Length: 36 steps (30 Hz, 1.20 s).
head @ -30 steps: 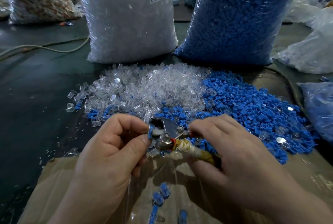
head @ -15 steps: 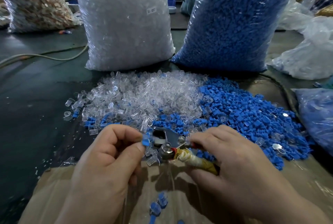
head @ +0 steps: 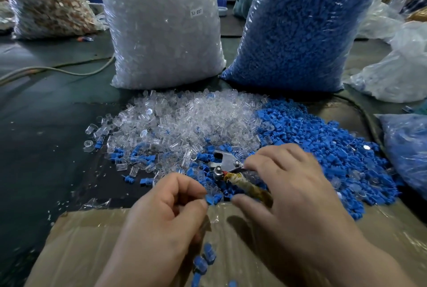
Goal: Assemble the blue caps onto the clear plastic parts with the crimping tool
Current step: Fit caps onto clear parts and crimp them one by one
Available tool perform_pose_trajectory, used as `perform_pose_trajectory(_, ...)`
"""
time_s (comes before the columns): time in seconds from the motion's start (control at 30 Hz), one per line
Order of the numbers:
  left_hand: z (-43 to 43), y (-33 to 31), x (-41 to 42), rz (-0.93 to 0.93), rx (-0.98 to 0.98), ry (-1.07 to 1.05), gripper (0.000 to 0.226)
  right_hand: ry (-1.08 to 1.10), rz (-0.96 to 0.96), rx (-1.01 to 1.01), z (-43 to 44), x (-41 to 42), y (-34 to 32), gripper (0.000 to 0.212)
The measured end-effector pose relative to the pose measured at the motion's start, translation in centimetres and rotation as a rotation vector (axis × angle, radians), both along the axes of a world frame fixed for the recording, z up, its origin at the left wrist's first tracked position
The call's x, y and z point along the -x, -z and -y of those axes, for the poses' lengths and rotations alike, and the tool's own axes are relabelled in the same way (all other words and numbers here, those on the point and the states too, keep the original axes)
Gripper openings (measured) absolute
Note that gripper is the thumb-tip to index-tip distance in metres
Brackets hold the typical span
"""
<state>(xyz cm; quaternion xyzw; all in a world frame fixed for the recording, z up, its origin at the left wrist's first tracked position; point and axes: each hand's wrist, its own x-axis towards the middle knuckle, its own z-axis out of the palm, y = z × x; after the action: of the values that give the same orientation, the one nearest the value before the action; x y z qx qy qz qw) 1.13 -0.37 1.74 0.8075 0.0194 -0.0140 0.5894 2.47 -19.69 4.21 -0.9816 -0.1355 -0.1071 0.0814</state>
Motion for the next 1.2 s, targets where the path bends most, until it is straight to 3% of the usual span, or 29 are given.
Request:
perform_pose_trajectory(0.13, 0.3, 0.2, 0.5, 0.121, -0.108, 0.034, 0.022, -0.269, 0.134, -0.099, -1.8, 1.3, 0.7, 0.025)
perform_pose_trajectory(0.3, 0.4, -0.5, 1.0, 0.274, -0.151, 0.044, 0.007, -0.283, 0.145, -0.137, -1.4, 1.4, 0.8, 0.012)
perform_pose_trajectory(0.53, -0.5, -1.1, 0.4, 0.085, -0.042, 0.119, 0.046, -0.315, 0.170, -0.269, -2.2, 2.0, 0.6, 0.020)
perform_pose_trajectory(0.6, -0.8, -0.8, 0.3, 0.101, 0.020, 0.154, 0.046, -0.282, 0.064, -0.318, -2.4, 2.1, 0.4, 0.029)
perform_pose_trajectory(0.67, -0.9, -0.6, 0.3, 0.186, 0.027, 0.230, 0.038, -0.189, -0.186, -0.486, -2.6, 2.1, 0.0, 0.028)
perform_pose_trajectory(0.77, -1.1, -0.7, 0.4, 0.316, -0.026, 0.348, 0.026, -0.060, -0.768, -1.090, -2.5, 2.3, -1.1, 0.020)
perform_pose_trajectory(0.8, -1.3, -0.9, 0.4, 0.347, -0.077, 0.384, 0.024, -0.041, -0.884, -1.170, -2.2, 2.4, -1.5, 0.021)
perform_pose_trajectory(0.87, -1.8, -1.3, 0.3, 0.362, -0.175, 0.437, 0.021, -0.042, -0.896, -1.008, -1.9, 2.4, -1.6, 0.024)
perform_pose_trajectory(1.0, -3.1, -1.5, -0.2, 0.290, -0.510, 0.333, 0.010, -0.086, -0.336, -0.217, -1.3, 2.4, -0.4, 0.035)
perform_pose_trajectory(1.07, -3.4, -1.2, -0.4, 0.238, -0.669, 0.335, 0.013, -0.045, -0.260, -0.088, -0.9, 2.4, -0.2, 0.035)
perform_pose_trajectory(1.2, -3.0, -1.1, 0.0, 0.208, -0.728, 0.455, 0.029, -0.016, -0.271, -0.011, -0.6, 2.4, 0.2, 0.029)
